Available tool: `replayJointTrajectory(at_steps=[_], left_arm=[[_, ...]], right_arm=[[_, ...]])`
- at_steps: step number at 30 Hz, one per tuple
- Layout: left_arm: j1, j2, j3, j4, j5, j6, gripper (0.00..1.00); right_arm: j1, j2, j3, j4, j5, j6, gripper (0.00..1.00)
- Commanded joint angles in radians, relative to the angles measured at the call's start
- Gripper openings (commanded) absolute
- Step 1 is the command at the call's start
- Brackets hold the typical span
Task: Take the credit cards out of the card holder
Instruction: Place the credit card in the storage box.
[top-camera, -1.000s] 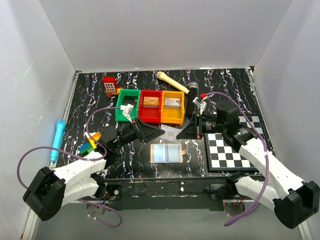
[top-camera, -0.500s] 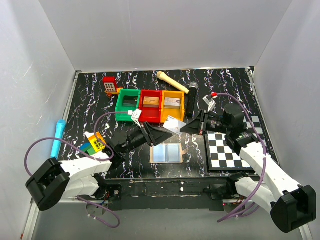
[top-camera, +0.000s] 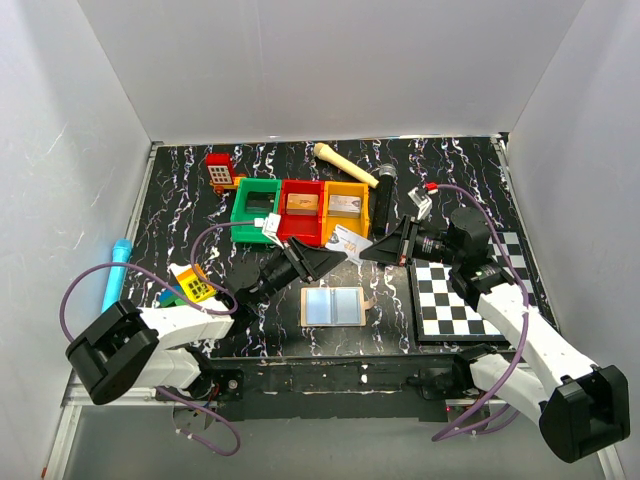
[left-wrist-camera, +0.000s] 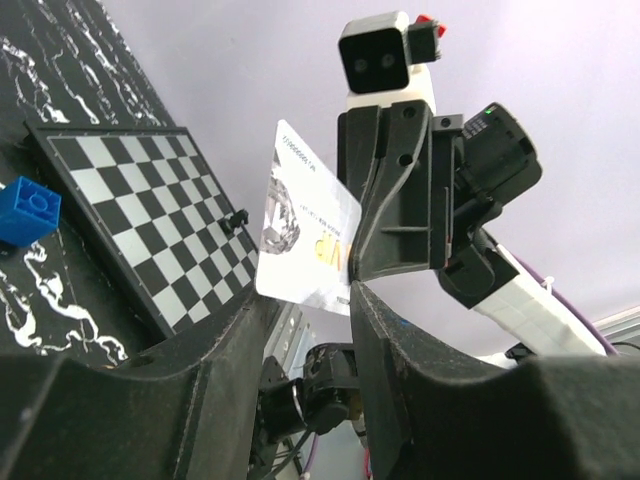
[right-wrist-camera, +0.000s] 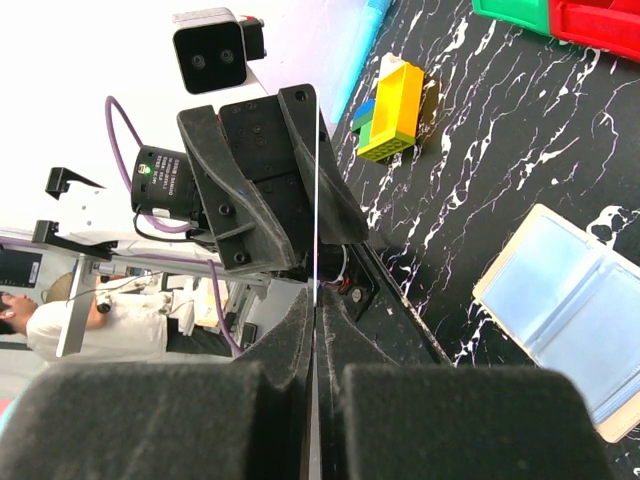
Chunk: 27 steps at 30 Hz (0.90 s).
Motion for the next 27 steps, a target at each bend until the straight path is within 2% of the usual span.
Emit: replayJointTrajectory(at_steps=[1, 2, 6, 9, 20, 22, 24, 27], left_arm=[[-0.004, -0.01, 0.026, 0.082, -0.033, -0.005, 0.38], [-0.004, -0.011, 0.029, 0.077, -0.033, -0.004, 0.37], [-0.004, -0.011, 0.026, 0.083, -0.032, -0.004, 0.24], [-0.004, -0.004, 0.026, 0.089, -0.022, -0.008, 0.19], [-0.004, 0.013, 0.034, 0.106, -0.021, -0.021, 0.2], [-0.004, 0.004, 0.023, 0.106, -0.025, -0.024, 0.22], [-0.004, -0.011, 0.014, 0.097, -0.038, -0.021, 0.31], [-0.004, -0.042, 0.002, 0.068, -0.055, -0.013, 0.32]], right_arm=[[-0.008, -0.004, -0.002, 0.074, -0.025, 0.017, 0.01], [-0.008, -0.004, 0.0, 0.074, -0.025, 0.017, 0.01], [-0.009, -0.001, -0.005, 0.081, -0.028, 0.019, 0.01], [-0.009, 0.001, -0.006, 0.084, -0.03, 0.022, 0.01], [-0.009, 0.006, -0.005, 0.084, -0.039, 0.022, 0.01], [-0.008, 0.006, -0.003, 0.081, -0.04, 0.02, 0.01], [-0.009, 0.003, -0.003, 0.075, -0.04, 0.017, 0.01], [-0.009, 0.003, -0.003, 0.076, -0.045, 0.017, 0.01]])
